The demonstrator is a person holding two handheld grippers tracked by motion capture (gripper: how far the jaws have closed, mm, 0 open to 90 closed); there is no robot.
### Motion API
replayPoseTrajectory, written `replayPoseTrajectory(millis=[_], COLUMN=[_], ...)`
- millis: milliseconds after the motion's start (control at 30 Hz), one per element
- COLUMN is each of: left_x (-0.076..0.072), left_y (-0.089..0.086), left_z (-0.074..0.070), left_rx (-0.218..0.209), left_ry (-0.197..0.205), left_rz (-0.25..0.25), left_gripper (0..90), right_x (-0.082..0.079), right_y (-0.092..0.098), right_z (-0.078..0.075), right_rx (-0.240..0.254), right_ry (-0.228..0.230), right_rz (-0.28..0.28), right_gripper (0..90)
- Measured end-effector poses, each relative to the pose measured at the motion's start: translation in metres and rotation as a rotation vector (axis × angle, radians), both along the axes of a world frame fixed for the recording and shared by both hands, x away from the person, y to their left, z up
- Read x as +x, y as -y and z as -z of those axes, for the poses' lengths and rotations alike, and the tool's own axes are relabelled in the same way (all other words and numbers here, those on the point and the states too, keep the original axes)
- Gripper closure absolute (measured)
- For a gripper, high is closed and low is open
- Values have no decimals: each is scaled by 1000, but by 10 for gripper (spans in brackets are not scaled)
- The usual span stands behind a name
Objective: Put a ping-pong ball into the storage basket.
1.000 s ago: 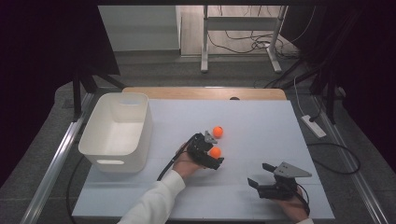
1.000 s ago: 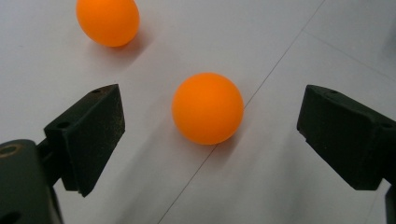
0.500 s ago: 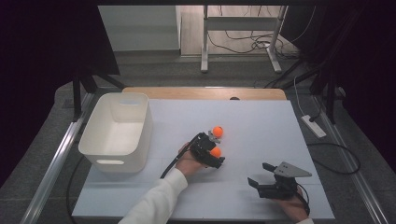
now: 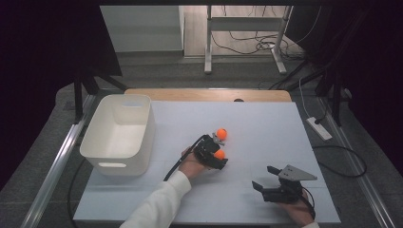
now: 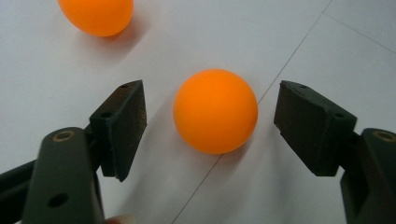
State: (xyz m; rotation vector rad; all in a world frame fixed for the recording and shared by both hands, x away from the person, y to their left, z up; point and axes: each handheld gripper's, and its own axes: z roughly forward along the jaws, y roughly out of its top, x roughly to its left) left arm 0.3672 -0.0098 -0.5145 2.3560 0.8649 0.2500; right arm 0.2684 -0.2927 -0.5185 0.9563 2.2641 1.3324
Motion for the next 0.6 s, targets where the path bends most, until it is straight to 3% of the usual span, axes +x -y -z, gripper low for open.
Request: replayPoseTrajectory(millis=[300,600], left_x=[0,-2], left_y=[-2,-8], left_z=[-1,-6], left_rx=[-5,-13], left_ry=[-1,18], left_rz=[5,15], left_gripper=[502,510], right_x=[0,0], right_y=[0,0], right_z=[0,0], right_rx=[-4,-6], right_ry=[1,0], right_rz=[1,3], right_gripper=[136,136])
